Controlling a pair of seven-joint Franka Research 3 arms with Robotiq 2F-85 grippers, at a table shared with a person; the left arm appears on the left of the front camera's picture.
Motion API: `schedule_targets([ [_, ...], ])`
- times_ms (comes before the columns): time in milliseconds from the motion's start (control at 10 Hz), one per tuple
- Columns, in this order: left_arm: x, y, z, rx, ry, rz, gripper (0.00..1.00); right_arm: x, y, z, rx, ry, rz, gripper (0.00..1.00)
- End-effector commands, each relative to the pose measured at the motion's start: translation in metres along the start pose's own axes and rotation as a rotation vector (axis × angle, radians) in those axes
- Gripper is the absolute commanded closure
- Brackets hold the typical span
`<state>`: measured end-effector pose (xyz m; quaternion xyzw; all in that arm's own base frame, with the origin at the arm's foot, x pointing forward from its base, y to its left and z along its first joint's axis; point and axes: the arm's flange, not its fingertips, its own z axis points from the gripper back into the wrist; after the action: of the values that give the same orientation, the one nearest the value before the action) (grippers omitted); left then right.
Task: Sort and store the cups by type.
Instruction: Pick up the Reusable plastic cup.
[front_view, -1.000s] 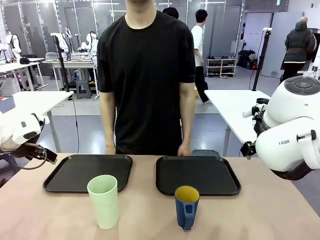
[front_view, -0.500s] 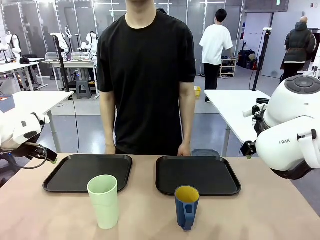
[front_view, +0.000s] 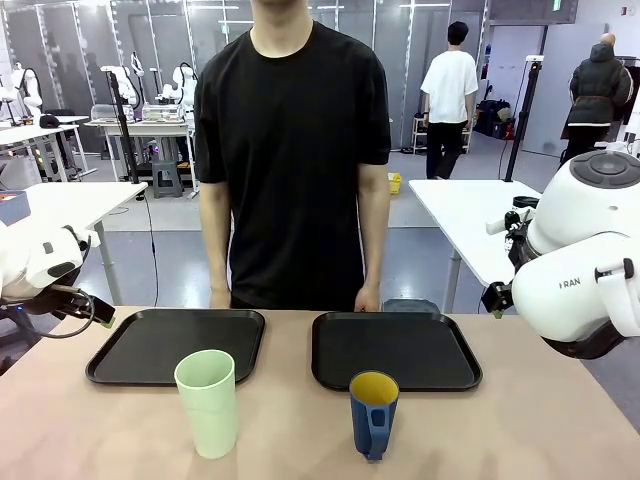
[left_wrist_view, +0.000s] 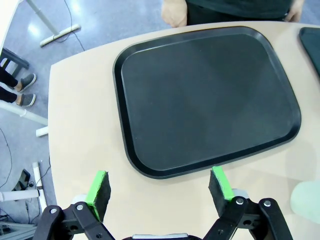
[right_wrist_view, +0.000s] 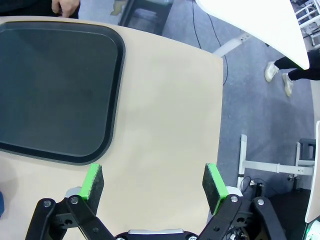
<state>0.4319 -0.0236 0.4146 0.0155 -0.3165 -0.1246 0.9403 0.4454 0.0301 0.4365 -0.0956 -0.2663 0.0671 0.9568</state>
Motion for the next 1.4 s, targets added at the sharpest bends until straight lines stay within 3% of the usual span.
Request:
schedule_targets([
  [0, -0.0004, 0.0006, 0.0003, 0.0, -0.001, 0.002, 0.0, -0.0003, 0.0009, -0.0004, -0.002, -0.001, 0.005, 0.0],
  [1300, -0.0004, 0.0006, 0.0003, 0.0, -0.001, 0.002, 0.0, -0.0003, 0.0009, -0.0004, -0.002, -0.001, 0.005, 0.0],
])
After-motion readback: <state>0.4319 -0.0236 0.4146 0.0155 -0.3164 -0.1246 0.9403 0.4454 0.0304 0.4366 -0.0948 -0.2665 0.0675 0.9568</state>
